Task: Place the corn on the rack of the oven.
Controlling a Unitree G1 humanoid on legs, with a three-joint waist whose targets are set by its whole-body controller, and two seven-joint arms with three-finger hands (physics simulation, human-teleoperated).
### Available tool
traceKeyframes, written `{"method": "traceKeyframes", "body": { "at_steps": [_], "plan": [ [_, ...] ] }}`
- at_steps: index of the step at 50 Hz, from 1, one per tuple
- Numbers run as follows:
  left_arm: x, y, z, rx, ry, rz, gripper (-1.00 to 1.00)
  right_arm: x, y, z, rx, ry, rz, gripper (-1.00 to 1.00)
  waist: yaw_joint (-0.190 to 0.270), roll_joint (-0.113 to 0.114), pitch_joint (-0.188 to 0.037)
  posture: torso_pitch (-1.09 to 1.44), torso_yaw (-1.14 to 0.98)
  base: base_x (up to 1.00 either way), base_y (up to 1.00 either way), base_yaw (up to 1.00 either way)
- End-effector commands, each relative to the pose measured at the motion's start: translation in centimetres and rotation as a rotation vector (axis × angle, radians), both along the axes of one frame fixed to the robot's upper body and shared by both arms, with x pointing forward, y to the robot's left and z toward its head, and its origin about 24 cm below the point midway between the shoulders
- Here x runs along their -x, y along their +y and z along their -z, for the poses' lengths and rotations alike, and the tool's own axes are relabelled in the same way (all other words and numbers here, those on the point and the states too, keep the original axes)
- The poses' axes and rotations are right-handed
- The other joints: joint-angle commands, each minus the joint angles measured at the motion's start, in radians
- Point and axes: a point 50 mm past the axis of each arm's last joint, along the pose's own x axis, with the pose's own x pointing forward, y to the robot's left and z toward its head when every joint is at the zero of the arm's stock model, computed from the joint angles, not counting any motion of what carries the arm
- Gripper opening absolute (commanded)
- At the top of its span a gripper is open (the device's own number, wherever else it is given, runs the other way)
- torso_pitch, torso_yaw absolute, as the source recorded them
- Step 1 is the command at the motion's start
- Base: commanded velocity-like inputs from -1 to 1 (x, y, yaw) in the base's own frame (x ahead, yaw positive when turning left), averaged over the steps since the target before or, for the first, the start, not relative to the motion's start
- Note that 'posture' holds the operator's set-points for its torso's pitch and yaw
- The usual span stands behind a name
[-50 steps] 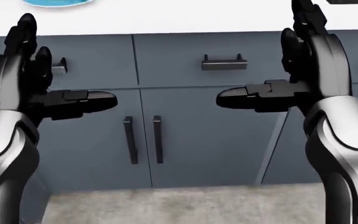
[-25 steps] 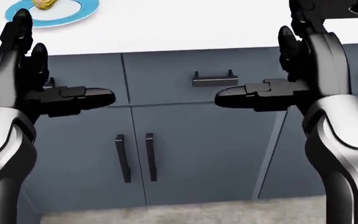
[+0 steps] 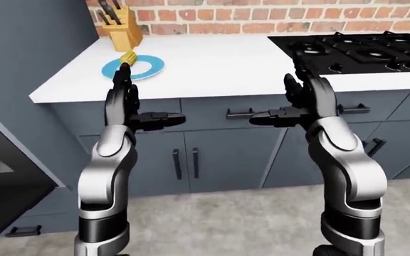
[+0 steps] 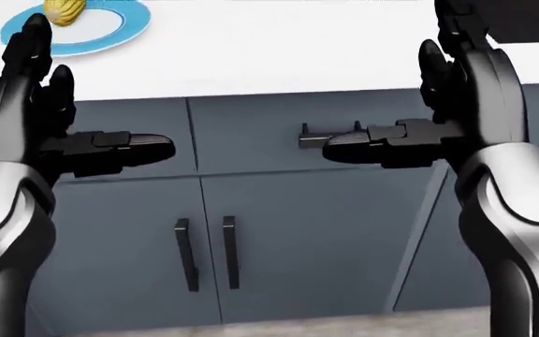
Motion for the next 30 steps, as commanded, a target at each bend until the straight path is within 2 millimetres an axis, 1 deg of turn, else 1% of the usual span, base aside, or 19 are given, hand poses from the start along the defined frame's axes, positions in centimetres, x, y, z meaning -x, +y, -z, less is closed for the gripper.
{"method": "traceKeyframes", "body": {
  "at_steps": [1, 2, 3, 4, 5, 6, 9, 12, 14, 16, 17, 18, 19, 20, 22, 24, 28, 29, 30],
  "plan": [
    [0.17, -0.33, -1.70, -0.003, -0.084, 0.014, 1.00, 0.26, -0.16, -1.48, 0.006, -0.077, 0.007, 1.00, -0.003, -0.002, -0.018, 0.00, 0.00, 0.05, 0.06, 0.00],
    [0.18, -0.34, -1.69, -0.003, -0.085, 0.015, 1.00, 0.26, -0.15, -1.47, 0.006, -0.077, 0.007, 1.00, -0.001, -0.024, -0.021, 0.00, 0.00, 0.06, 0.06, 0.00],
    [0.19, -0.35, -1.71, -0.003, -0.084, 0.014, 1.00, 0.26, -0.15, -1.46, 0.005, -0.077, 0.007, 1.00, 0.000, -0.055, -0.028, 0.00, 0.00, 0.05, 0.07, 0.00],
    [0.16, -0.33, -1.66, -0.003, -0.083, 0.014, 1.00, 0.25, -0.15, -1.44, 0.005, -0.077, 0.007, 1.00, 0.005, -0.059, -0.037, 0.00, 0.00, 0.06, 0.10, 0.00],
    [0.16, -0.33, -1.69, -0.003, -0.084, 0.014, 1.00, 0.32, -0.09, -1.57, 0.004, -0.078, 0.006, 1.00, -0.006, -0.042, -0.025, 0.00, 0.00, 0.06, 0.10, 0.00],
    [0.17, -0.33, -1.73, -0.002, -0.083, 0.014, 1.00, 0.34, -0.11, -1.55, 0.003, -0.078, 0.005, 1.00, -0.001, -0.053, -0.023, 0.00, 0.00, 0.06, 0.11, 0.00],
    [0.18, -0.33, -1.70, -0.003, -0.083, 0.015, 1.00, 0.35, -0.11, -1.54, 0.001, -0.079, 0.005, 1.00, -0.005, -0.036, -0.030, 0.00, 0.00, 0.06, 0.11, 0.00],
    [0.17, -0.35, -1.63, -0.004, -0.082, 0.015, 1.00, 0.32, -0.12, -1.48, 0.001, -0.078, 0.005, 1.00, -0.006, -0.010, -0.018, 0.00, 0.00, 0.06, 0.11, 0.00],
    [0.14, -0.35, -1.65, -0.004, -0.082, 0.015, 1.00, 0.32, -0.14, -1.55, 0.001, -0.079, 0.004, 1.00, -0.008, 0.014, -0.015, 0.00, 0.00, 0.06, 0.11, 0.00],
    [0.14, -0.36, -1.66, -0.004, -0.081, 0.014, 1.00, 0.28, -0.15, -1.55, 0.001, -0.080, 0.004, 1.00, -0.013, 0.051, -0.018, 0.00, 0.00, 0.06, 0.14, 0.00],
    [0.12, -0.37, -1.64, -0.004, -0.081, 0.015, 1.00, 0.25, -0.14, -1.54, 0.001, -0.080, 0.004, 1.00, -0.016, 0.080, -0.027, 0.00, 0.00, 0.07, 0.14, 0.00],
    [0.11, -0.36, -1.64, -0.004, -0.081, 0.014, 1.00, 0.25, -0.13, -1.56, 0.002, -0.080, 0.004, 1.00, -0.015, 0.120, -0.038, 0.00, 0.00, 0.07, 0.15, 0.00],
    [0.12, -0.34, -1.67, -0.004, -0.081, 0.014, 1.00, 0.26, -0.13, -1.57, 0.002, -0.080, 0.004, 1.00, -0.008, 0.063, -0.024, 0.00, 0.00, 0.07, 0.14, 0.00],
    [0.14, -0.32, -1.74, -0.003, -0.082, 0.014, 1.00, 0.29, -0.13, -1.60, 0.002, -0.080, 0.004, 1.00, -0.013, 0.083, -0.022, 0.00, 0.00, 0.06, 0.15, 0.00],
    [0.14, -0.30, -1.69, -0.003, -0.081, 0.013, 1.00, 0.29, -0.16, -1.56, 0.002, -0.079, 0.004, 1.00, -0.007, 0.068, -0.029, 0.00, 0.00, 0.07, 0.15, 0.00],
    [0.16, -0.32, -1.72, -0.004, -0.082, 0.013, 1.00, 0.31, -0.15, -1.59, 0.002, -0.080, 0.004, 1.00, -0.007, 0.049, -0.026, 0.00, 0.00, 0.06, 0.18, 0.00],
    [0.16, -0.35, -1.66, -0.003, -0.081, 0.014, 1.00, 0.29, -0.16, -1.53, -0.001, -0.079, 0.003, 1.00, -0.003, -0.013, -0.011, 0.00, 0.00, 0.07, 0.22, 0.00],
    [0.15, -0.35, -1.60, -0.003, -0.080, 0.014, 1.00, 0.31, -0.20, -1.50, -0.001, -0.079, 0.005, 1.00, -0.001, -0.039, -0.016, 0.00, 0.00, 0.06, 0.23, 0.00],
    [0.16, -0.37, -1.57, -0.005, -0.080, 0.014, 1.00, 0.31, -0.19, -1.52, -0.002, -0.079, 0.004, 1.00, -0.002, -0.076, -0.027, 0.00, 0.00, 0.07, 0.23, 0.00]
  ]
}}
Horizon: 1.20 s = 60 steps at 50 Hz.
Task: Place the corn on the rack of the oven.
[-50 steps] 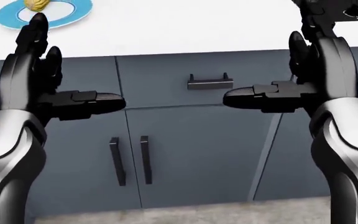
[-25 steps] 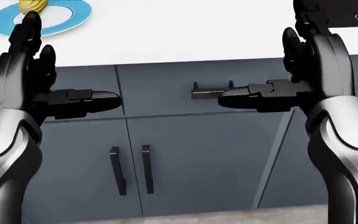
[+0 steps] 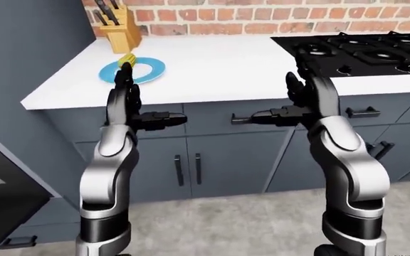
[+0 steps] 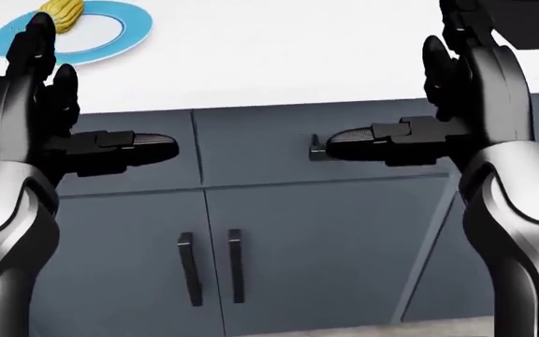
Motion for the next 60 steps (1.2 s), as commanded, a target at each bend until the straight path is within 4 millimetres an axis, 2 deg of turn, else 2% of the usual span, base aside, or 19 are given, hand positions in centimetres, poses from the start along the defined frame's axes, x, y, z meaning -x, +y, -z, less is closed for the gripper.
{"method": "traceKeyframes", "body": {
  "at_steps": [1, 4, 9, 12, 14, 15, 23, 27, 28, 32, 36, 38, 40, 41, 50, 54, 55, 56, 60],
  "plan": [
    [0.17, -0.09, -1.52, -0.008, -0.076, 0.007, 1.00, 0.23, 0.00, -1.27, 0.001, -0.066, 0.003, 1.00, -0.004, 0.008, -0.017, 0.00, 0.00, 0.06, 0.25, 0.00],
    [0.19, -0.05, -1.60, -0.009, -0.076, 0.006, 1.00, 0.26, 0.02, -1.36, -0.002, -0.069, 0.002, 1.00, -0.005, -0.007, -0.031, 0.00, 0.00, 0.07, 0.26, 0.00],
    [0.12, 0.04, -1.63, -0.007, -0.076, 0.004, 1.00, 0.24, 0.15, -1.31, 0.000, -0.067, -0.001, 1.00, -0.007, 0.036, -0.014, 0.00, 0.00, 0.07, 0.28, 0.00],
    [0.11, -0.01, -1.63, -0.007, -0.075, 0.005, 1.00, 0.19, 0.08, -1.31, -0.002, -0.067, 0.001, 1.00, -0.014, 0.092, -0.017, 0.00, 0.00, 0.07, 0.31, 0.00],
    [0.12, 0.03, -1.64, -0.007, -0.075, 0.004, 1.00, 0.22, 0.13, -1.33, -0.001, -0.066, 0.000, 1.00, -0.013, 0.171, -0.041, 0.00, 0.00, 0.07, 0.33, 0.00],
    [0.16, 0.02, -1.70, -0.006, -0.076, 0.004, 1.00, 0.20, 0.11, -1.31, -0.001, -0.067, 0.000, 1.00, -0.009, 0.113, -0.026, 0.00, 0.00, 0.06, 0.34, 0.00],
    [0.14, 0.04, -1.69, -0.007, -0.076, 0.004, 1.00, 0.21, 0.04, -1.31, -0.001, -0.068, 0.001, 1.00, -0.003, 0.053, -0.015, 0.00, 0.00, 0.07, 0.34, 0.00],
    [0.15, -0.01, -1.60, -0.007, -0.075, 0.005, 1.00, 0.28, 0.07, -1.37, -0.002, -0.068, 0.002, 1.00, 0.002, -0.020, -0.021, 0.00, 0.00, 0.07, 0.34, 0.00],
    [0.15, -0.02, -1.63, -0.007, -0.075, 0.005, 1.00, 0.27, 0.08, -1.41, -0.002, -0.069, 0.002, 1.00, -0.005, 0.007, -0.017, 0.00, 0.00, 0.08, 0.33, 0.00],
    [0.17, -0.03, -1.66, -0.008, -0.075, 0.006, 1.00, 0.26, 0.05, -1.38, -0.002, -0.069, 0.003, 1.00, -0.005, -0.004, -0.031, 0.00, 0.00, 0.06, 0.34, 0.00],
    [0.19, -0.01, -1.69, -0.008, -0.075, 0.005, 1.00, 0.26, 0.04, -1.42, -0.002, -0.069, 0.003, 1.00, -0.009, 0.037, -0.015, 0.00, 0.00, 0.06, 0.34, 0.00],
    [0.14, -0.03, -1.68, -0.007, -0.075, 0.006, 1.00, 0.30, 0.03, -1.53, -0.002, -0.070, 0.004, 1.00, -0.014, 0.078, -0.014, 0.00, 0.00, 0.07, 0.34, 0.00],
    [0.15, -0.06, -1.70, -0.007, -0.074, 0.006, 1.00, 0.31, -0.01, -1.52, -0.002, -0.071, 0.004, 1.00, -0.013, 0.167, -0.037, 0.00, 0.00, 0.07, 0.34, 0.00],
    [0.16, -0.06, -1.72, -0.007, -0.075, 0.006, 1.00, 0.30, -0.01, -1.53, -0.002, -0.071, 0.004, 1.00, -0.007, 0.120, -0.028, 0.00, 0.00, 0.06, 0.34, 0.00],
    [0.08, -0.05, -1.54, -0.008, -0.074, 0.007, 1.00, 0.26, -0.02, -1.44, -0.002, -0.071, 0.003, 1.00, -0.002, 0.044, -0.014, 0.00, 0.00, 0.07, 0.34, 0.00],
    [0.07, -0.11, -1.49, -0.008, -0.073, 0.008, 1.00, 0.29, -0.02, -1.46, -0.002, -0.070, 0.003, 1.00, 0.000, -0.040, -0.028, 0.00, 0.00, 0.06, 0.34, 0.00],
    [0.09, -0.10, -1.51, -0.008, -0.073, 0.008, 1.00, 0.33, -0.01, -1.52, -0.002, -0.071, 0.003, 1.00, -0.011, 0.009, -0.019, 0.00, 0.00, 0.06, 0.34, 0.00],
    [0.14, -0.09, -1.56, -0.008, -0.073, 0.007, 1.00, 0.35, -0.02, -1.52, -0.002, -0.071, 0.003, 1.00, -0.002, -0.015, -0.025, 0.00, 0.00, 0.06, 0.34, 0.00],
    [0.10, -0.12, -1.53, -0.008, -0.072, 0.009, 1.00, 0.30, -0.07, -1.51, -0.003, -0.072, 0.003, 1.00, -0.005, 0.003, -0.030, 0.00, 0.00, 0.06, 0.33, 0.00]
  ]
}}
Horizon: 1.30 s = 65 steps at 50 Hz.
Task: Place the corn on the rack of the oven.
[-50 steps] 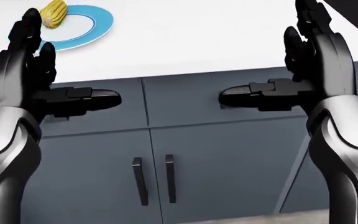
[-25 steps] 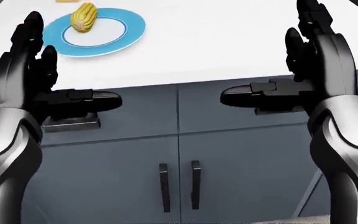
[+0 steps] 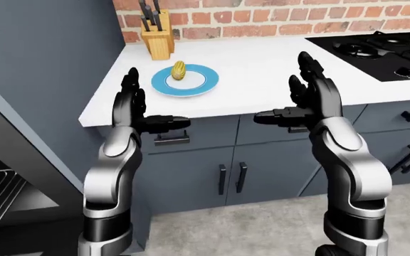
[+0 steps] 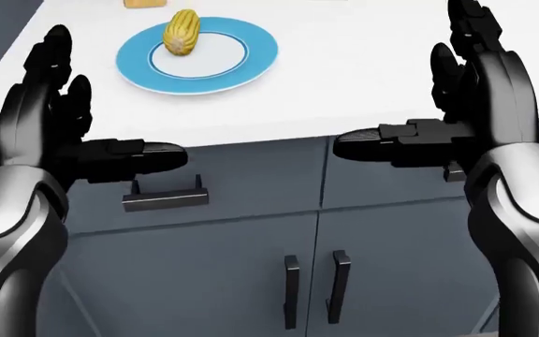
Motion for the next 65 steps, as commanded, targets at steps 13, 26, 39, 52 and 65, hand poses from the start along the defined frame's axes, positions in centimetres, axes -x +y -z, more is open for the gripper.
{"method": "traceKeyframes", "body": {
  "at_steps": [13, 26, 39, 52, 65],
  "plan": [
    [0.39, 0.35, -2.51, -0.006, -0.124, -0.020, 1.00, 0.36, 0.45, -1.81, 0.005, -0.102, -0.029, 1.00, 0.006, 0.060, 0.002, 0.00, 0.00, 0.12, 0.33, 0.00],
    [0.38, 0.28, -2.41, -0.009, -0.124, -0.016, 1.00, 0.45, 0.47, -1.90, 0.009, -0.104, -0.031, 1.00, 0.012, -0.008, 0.009, 0.00, 0.00, 0.38, 0.15, 0.00],
    [0.37, 0.21, -2.34, -0.011, -0.122, -0.016, 1.00, 0.34, 0.29, -1.69, 0.011, -0.102, -0.026, 1.00, -0.002, 0.112, 0.026, 0.00, 0.00, 0.44, 0.07, 0.00],
    [0.34, 0.18, -2.27, -0.012, -0.122, -0.014, 1.00, 0.33, 0.32, -1.73, 0.007, -0.099, -0.023, 1.00, 0.029, -0.009, -0.032, 0.00, 0.00, 0.33, 0.03, 0.00],
    [0.45, 0.03, -2.35, -0.012, -0.125, -0.009, 1.00, 0.29, 0.31, -2.01, -0.006, -0.103, -0.015, 1.00, 0.023, 0.060, -0.015, 0.00, 0.00, -0.04, 0.00, 0.00]
  ]
}}
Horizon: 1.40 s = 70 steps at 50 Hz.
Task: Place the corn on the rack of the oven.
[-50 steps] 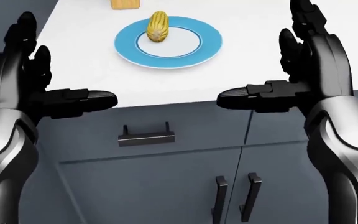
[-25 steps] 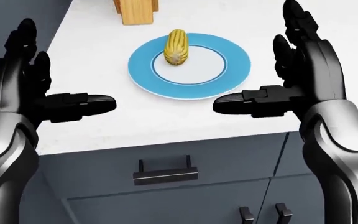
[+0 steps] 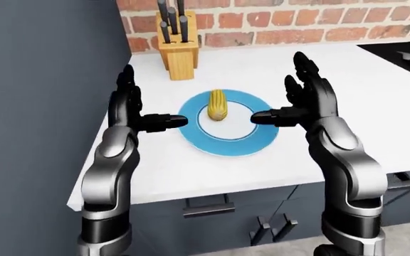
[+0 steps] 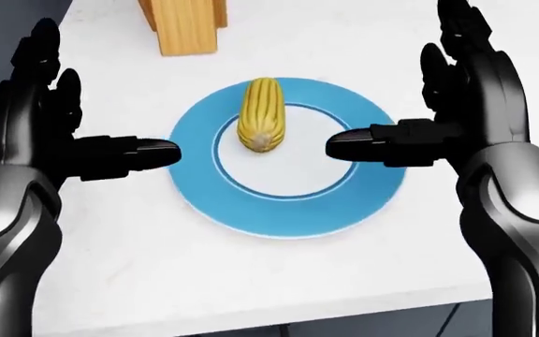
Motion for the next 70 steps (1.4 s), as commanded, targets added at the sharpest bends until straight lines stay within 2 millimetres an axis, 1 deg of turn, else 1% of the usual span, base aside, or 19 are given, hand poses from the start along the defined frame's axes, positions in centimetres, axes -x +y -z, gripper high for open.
{"method": "traceKeyframes", "body": {
  "at_steps": [1, 2, 3, 4, 5, 7, 9, 14, 25, 33, 37, 39, 42, 52, 56, 58, 62, 70],
  "plan": [
    [0.3, -0.4, -2.0, -0.004, -0.096, 0.015, 1.00, 0.5, -0.3, -2.1, 0.006, -0.104, 0.010, 1.00, -0.003, 0.008, -0.016, 0.00, 0.00, 0.00, 0.00, 0.00],
    [0.3, -0.4, -2.1, -0.003, -0.097, 0.015, 1.00, 0.5, -0.3, -2.1, 0.005, -0.106, 0.009, 1.00, 0.002, 0.003, -0.024, 0.00, 0.00, 0.00, 0.00, 0.00],
    [0.3, -0.4, -2.1, -0.003, -0.097, 0.016, 1.00, 0.5, -0.3, -2.1, 0.006, -0.105, 0.010, 1.00, 0.003, -0.010, -0.029, 0.00, 0.00, 0.00, 0.00, 0.00],
    [0.3, -0.4, -2.0, -0.003, -0.097, 0.016, 1.00, 0.5, -0.3, -2.1, 0.007, -0.104, 0.008, 1.00, 0.003, -0.028, -0.026, 0.00, 0.00, 0.00, 0.00, 0.00],
    [0.3, -0.4, -2.0, -0.004, -0.097, 0.016, 1.00, 0.5, -0.3, -2.1, 0.006, -0.104, 0.008, 1.00, 0.001, -0.049, -0.016, 0.00, 0.00, 0.00, 0.00, 0.00],
    [0.2, -0.4, -2.0, -0.003, -0.097, 0.016, 1.00, 0.4, -0.3, -2.1, 0.006, -0.104, 0.008, 1.00, 0.003, -0.037, -0.025, 0.00, 0.00, 0.00, 0.00, 0.00],
    [0.2, -0.4, -2.0, -0.003, -0.096, 0.016, 1.00, 0.5, -0.3, -2.1, 0.007, -0.103, 0.008, 1.00, -0.001, -0.035, -0.037, 0.00, 0.00, 0.00, 0.00, 0.00],
    [0.3, -0.5, -2.1, -0.003, -0.097, 0.016, 1.00, 0.5, -0.2, -2.1, 0.008, -0.101, 0.003, 1.00, -0.009, -0.029, -0.044, 0.00, 0.00, 0.00, 0.00, 0.00],
    [0.3, -0.5, -2.0, -0.003, -0.096, 0.018, 1.00, 0.5, -0.2, -2.1, 0.008, -0.102, 0.003, 1.00, -0.010, -0.027, -0.035, 0.00, 0.00, 0.00, 0.00, 0.00],
    [0.3, -0.5, -2.1, -0.001, -0.096, 0.018, 1.00, 0.4, -0.2, -2.3, 0.015, -0.096, -0.003, 1.00, -0.012, -0.027, -0.033, 0.00, 0.00, 0.00, 0.00, 0.00],
    [0.4, -0.5, -2.2, -0.002, -0.098, 0.019, 1.00, 0.2, 0.0, -2.7, 0.031, -0.090, -0.007, 1.00, -0.013, -0.026, -0.032, 0.00, 0.00, 0.00, 0.00, 0.00],
    [0.4, -0.5, -2.3, 0.000, -0.099, 0.019, 1.00, -0.1, 0.0, -3.3, 0.038, -0.090, -0.010, 1.00, -0.013, -0.026, -0.032, 0.00, 0.00, 0.00, 0.00, 0.00],
    [0.4, -0.5, -2.3, 0.000, -0.098, 0.021, 1.00, -0.6, 0.4, -4.6, 0.067, -0.088, -0.026, 1.00, -0.013, -0.025, -0.032, 0.00, 0.00, 0.00, 0.00, 0.00],
    [0.6, -0.4, -2.6, 0.003, -0.102, 0.023, 1.00, -2.6, 1.8, -6.2, 0.116, -0.040, -0.103, 1.00, -0.014, -0.022, -0.032, 0.00, 0.00, 0.00, 0.00, 0.00],
    [0.6, -0.4, -2.6, 0.004, -0.103, 0.023, 1.00, -3.5, 2.9, -6.8, 0.150, -0.010, -0.160, 1.00, -0.015, -0.020, -0.033, 0.00, 0.00, 0.00, 0.00, 0.00],
    [0.6, -0.4, -2.6, 0.004, -0.103, 0.023, 1.00, -3.9, 3.5, -6.6, 0.190, 0.013, -0.192, 1.00, -0.015, -0.018, -0.033, 0.00, 0.00, 0.00, 0.00, 0.00],
    [0.6, -0.4, -2.8, 0.005, -0.104, 0.022, 1.00, -4.4, 4.4, -6.4, 0.201, 0.029, -0.230, 1.00, -0.015, -0.016, -0.033, 0.00, 0.00, 0.00, 0.00, 0.00],
    [0.5, -0.4, -2.5, 0.004, -0.102, 0.021, 1.00, -5.0, 5.7, -5.7, 0.270, 0.062, -0.279, 1.00, -0.013, -0.011, -0.036, 0.00, 0.00, 0.00, 0.00, 0.00]
  ]
}}
